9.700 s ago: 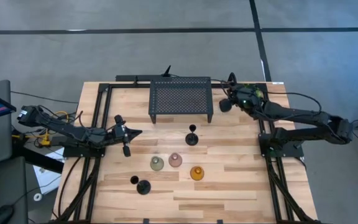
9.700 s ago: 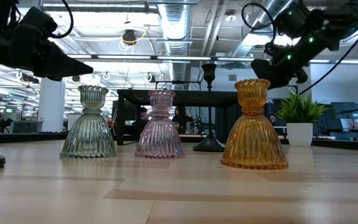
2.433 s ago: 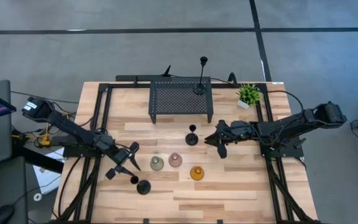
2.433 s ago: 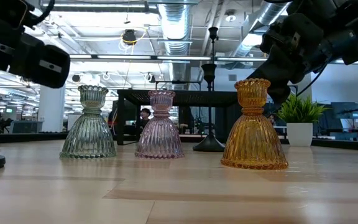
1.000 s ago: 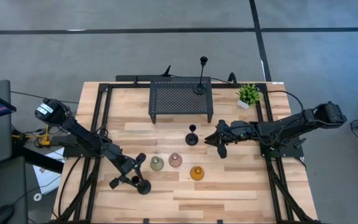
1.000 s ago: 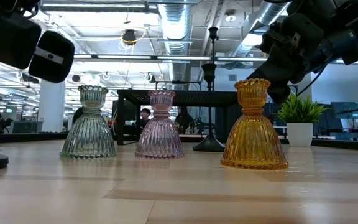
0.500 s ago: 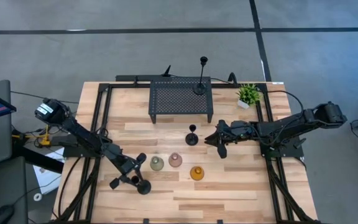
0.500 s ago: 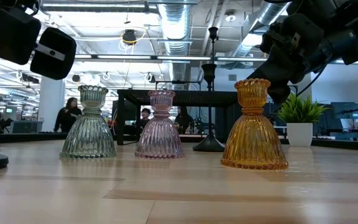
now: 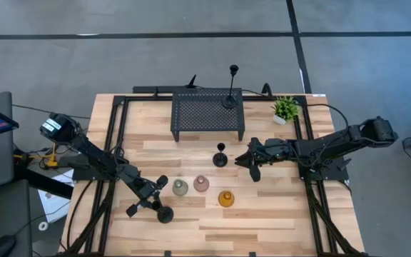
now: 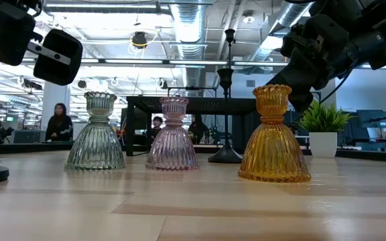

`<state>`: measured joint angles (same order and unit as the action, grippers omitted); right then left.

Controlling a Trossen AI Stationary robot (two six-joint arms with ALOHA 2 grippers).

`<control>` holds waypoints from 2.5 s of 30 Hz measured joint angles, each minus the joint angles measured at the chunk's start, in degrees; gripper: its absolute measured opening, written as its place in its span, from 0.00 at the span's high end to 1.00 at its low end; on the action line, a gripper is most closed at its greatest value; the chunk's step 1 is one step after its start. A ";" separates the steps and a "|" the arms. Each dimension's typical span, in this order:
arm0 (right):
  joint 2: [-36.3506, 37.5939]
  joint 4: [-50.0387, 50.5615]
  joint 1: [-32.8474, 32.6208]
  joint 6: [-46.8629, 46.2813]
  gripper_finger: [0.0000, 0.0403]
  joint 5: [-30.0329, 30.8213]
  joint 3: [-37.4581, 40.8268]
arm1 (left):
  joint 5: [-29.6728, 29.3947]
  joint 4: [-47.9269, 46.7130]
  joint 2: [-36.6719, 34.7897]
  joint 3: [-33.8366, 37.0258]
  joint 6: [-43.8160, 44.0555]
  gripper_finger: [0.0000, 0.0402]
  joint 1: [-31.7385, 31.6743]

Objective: Pick & Place candle stick holders
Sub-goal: Put the bottom black candle holder on the shelf

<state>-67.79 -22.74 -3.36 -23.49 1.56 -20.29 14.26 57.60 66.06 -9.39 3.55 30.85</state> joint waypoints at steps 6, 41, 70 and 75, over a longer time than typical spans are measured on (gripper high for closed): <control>0.00 0.00 0.00 0.00 0.81 0.00 0.00 | -5.76 0.42 -0.04 0.00 1.72 0.94 0.02; 0.00 2.67 0.00 1.38 0.81 0.00 -0.02 | -44.24 -33.46 -37.98 -1.69 2.93 0.96 -0.04; 0.00 2.75 0.00 1.57 0.81 0.02 -0.02 | -62.57 -33.13 -23.09 -29.74 -28.41 0.96 -20.57; 0.00 2.95 0.00 1.57 0.81 0.02 -0.02 | -49.32 -33.15 -20.34 -29.75 -21.79 0.96 -31.76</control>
<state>-67.79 -19.79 -3.36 -21.91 1.58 -20.32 -35.06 24.45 45.72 -39.13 -18.23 -0.91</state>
